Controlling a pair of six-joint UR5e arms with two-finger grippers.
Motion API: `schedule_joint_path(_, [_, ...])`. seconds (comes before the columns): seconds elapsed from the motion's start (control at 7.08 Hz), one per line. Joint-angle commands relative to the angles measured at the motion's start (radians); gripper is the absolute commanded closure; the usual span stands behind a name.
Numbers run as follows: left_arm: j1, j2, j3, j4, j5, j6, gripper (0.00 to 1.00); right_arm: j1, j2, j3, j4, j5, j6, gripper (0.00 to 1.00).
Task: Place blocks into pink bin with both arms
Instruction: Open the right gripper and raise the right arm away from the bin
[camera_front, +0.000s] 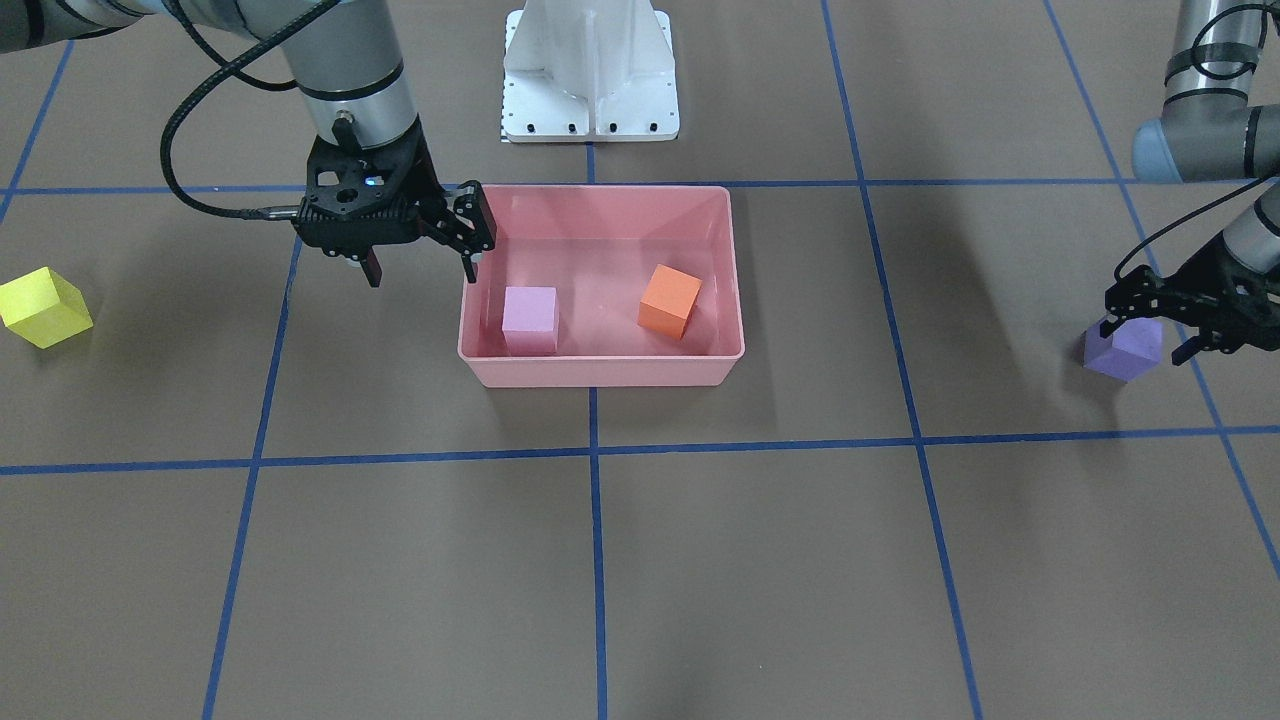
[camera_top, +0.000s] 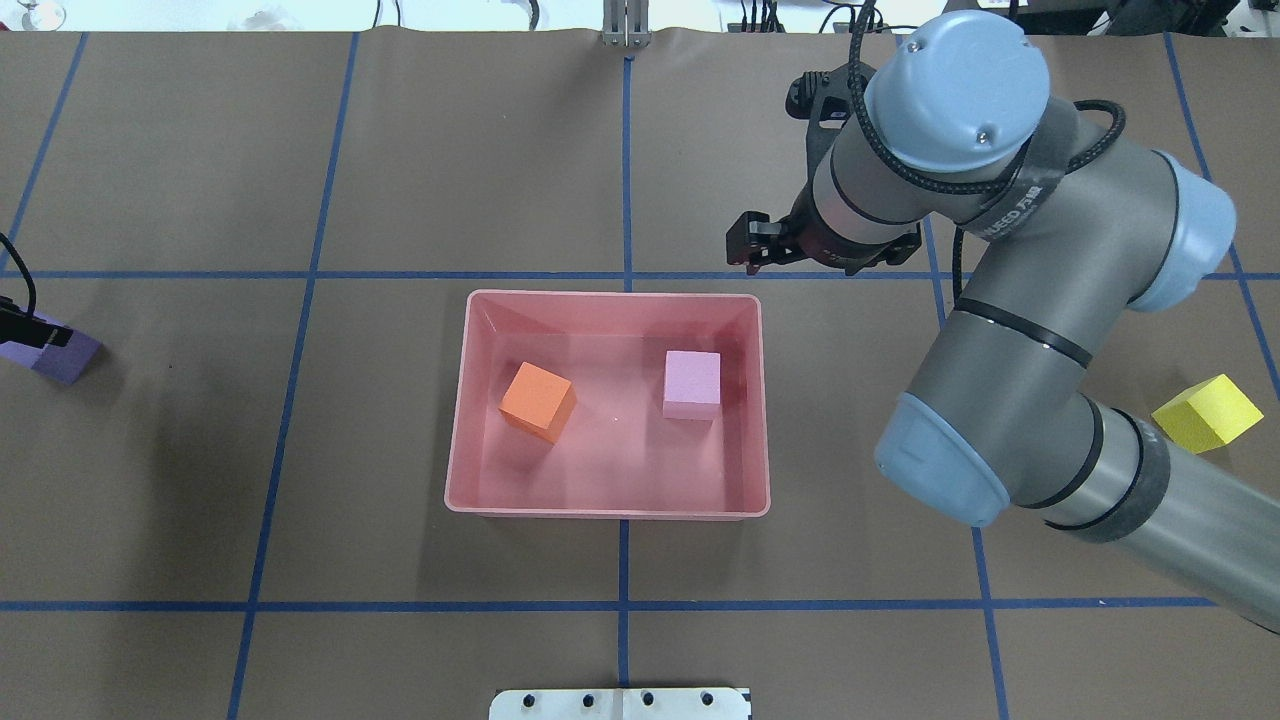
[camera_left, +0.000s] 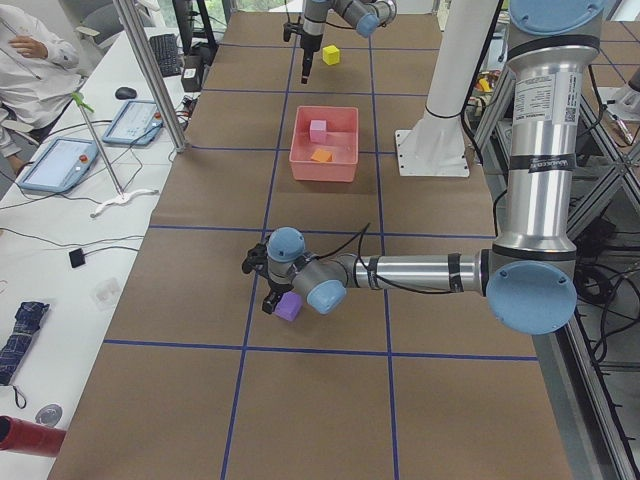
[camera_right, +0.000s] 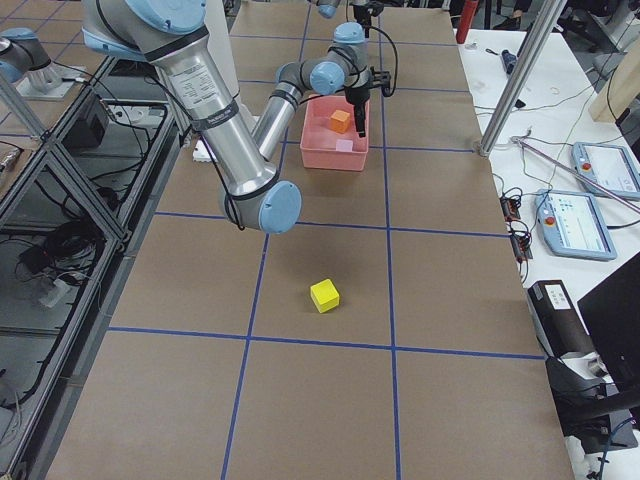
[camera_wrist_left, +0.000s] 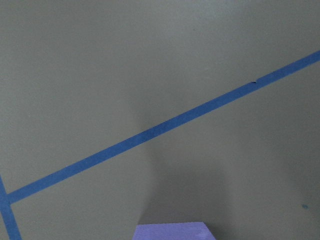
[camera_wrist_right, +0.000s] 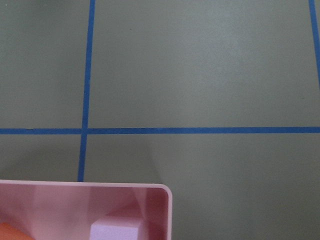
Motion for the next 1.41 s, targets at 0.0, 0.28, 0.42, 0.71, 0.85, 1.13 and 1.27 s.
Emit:
schedule_joint_path(0.0, [0.021,0.018,0.002,0.0,0.014,0.0,0.0,0.04,-0.028,0.0,0.002,0.036,-0.064,0.0])
schedule_joint_path(0.28, [0.045,0.018,0.024,-0.003,0.03,-0.002,0.0,0.06,-0.053,-0.001,0.003,0.037,-0.129,0.0])
schedule_joint_path(0.42, [0.051,0.018,0.024,-0.008,0.03,-0.002,0.07,0.088,-0.077,-0.001,0.002,0.06,-0.208,0.0])
schedule_joint_path(0.71, [0.056,0.018,0.024,-0.058,0.03,-0.085,0.61,0.169,-0.117,-0.001,0.003,0.135,-0.331,0.0])
schedule_joint_path(0.85, [0.056,0.017,0.012,-0.075,0.025,-0.113,0.7,0.207,-0.141,-0.003,0.002,0.151,-0.403,0.0])
schedule_joint_path(1.13, [0.051,-0.008,-0.037,-0.06,-0.039,-0.193,0.73,0.317,-0.223,-0.006,0.009,0.241,-0.574,0.0])
schedule_joint_path(1.27, [0.039,-0.052,-0.085,0.01,-0.071,-0.25,0.73,0.368,-0.284,-0.015,0.055,0.275,-0.653,0.0])
